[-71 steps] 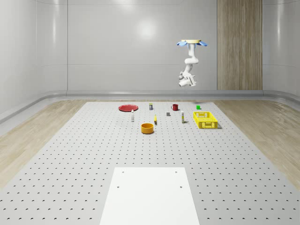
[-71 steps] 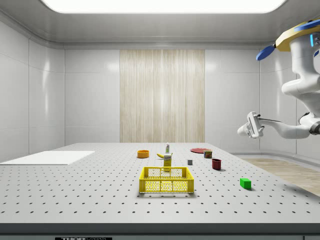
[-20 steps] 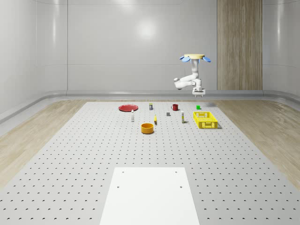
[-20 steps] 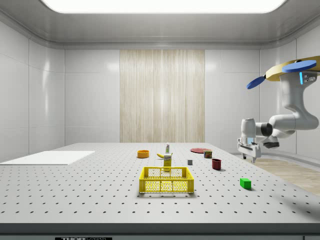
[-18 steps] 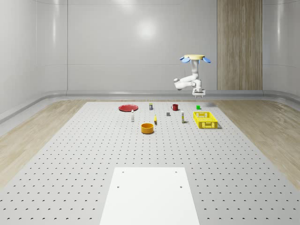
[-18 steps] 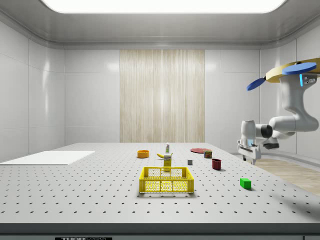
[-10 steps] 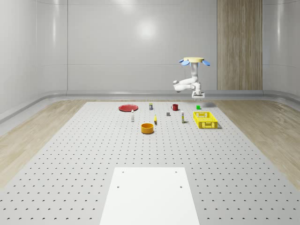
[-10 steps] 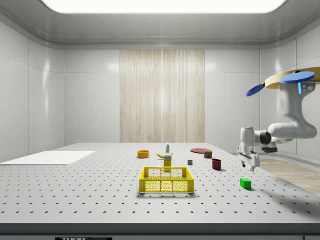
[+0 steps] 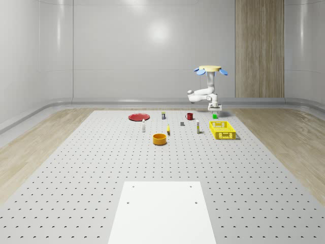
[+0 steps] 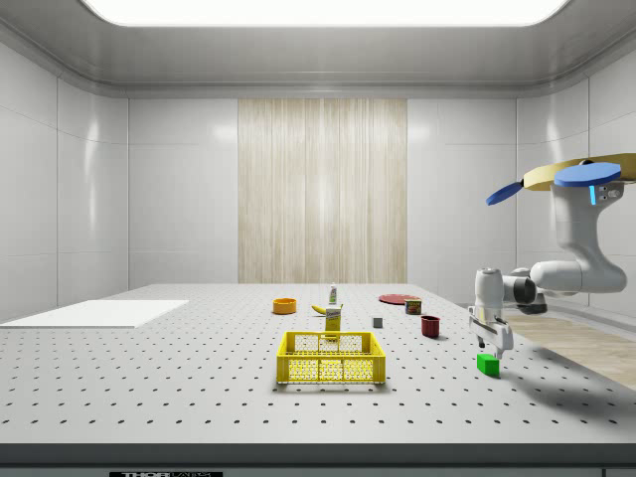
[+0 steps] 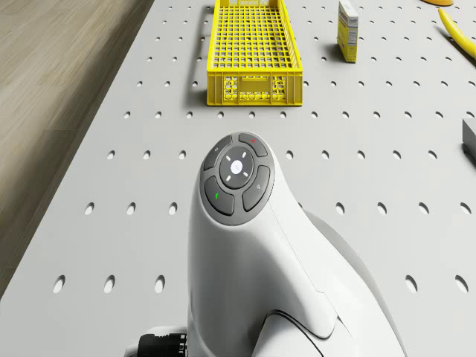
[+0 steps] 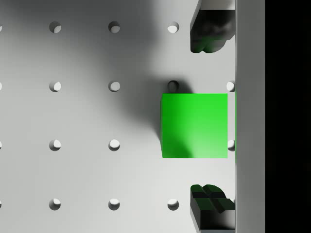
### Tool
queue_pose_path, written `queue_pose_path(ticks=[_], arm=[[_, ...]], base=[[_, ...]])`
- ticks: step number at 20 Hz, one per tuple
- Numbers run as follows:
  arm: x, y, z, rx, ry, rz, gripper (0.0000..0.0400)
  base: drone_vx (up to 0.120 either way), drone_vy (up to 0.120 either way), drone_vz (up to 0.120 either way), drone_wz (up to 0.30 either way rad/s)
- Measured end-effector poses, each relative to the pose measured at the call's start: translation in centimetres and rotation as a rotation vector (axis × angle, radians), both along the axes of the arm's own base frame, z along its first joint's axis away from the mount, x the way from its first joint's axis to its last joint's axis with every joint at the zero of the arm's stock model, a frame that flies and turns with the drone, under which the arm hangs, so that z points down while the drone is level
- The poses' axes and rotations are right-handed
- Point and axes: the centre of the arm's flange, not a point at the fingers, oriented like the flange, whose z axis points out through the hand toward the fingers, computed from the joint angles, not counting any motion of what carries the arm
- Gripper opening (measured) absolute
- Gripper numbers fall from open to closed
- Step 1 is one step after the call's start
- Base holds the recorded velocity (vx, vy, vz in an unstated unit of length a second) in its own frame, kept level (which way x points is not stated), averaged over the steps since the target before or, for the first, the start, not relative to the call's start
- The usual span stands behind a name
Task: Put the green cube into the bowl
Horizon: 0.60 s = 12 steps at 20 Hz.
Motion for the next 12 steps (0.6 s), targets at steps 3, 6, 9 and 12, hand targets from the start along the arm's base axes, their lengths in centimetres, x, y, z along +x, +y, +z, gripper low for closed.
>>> queue_pose_path(ticks=[3, 6, 9, 12], arm=[[0.0, 0.0, 0.6, 0.000, 0.000, 0.000, 0.0400], [0.0, 0.0, 1.6, 0.000, 0.000, 0.000, 0.0400], [0.0, 0.0, 2.4, 0.000, 0.000, 0.000, 0.0400], [0.0, 0.1, 3.1, 0.000, 0.000, 0.000, 0.0400]], base=[[0.000, 0.000, 0.000, 0.000], [0.000, 0.000, 0.000, 0.000], [0.000, 0.000, 0.000, 0.000], [0.000, 0.000, 0.000, 0.000]])
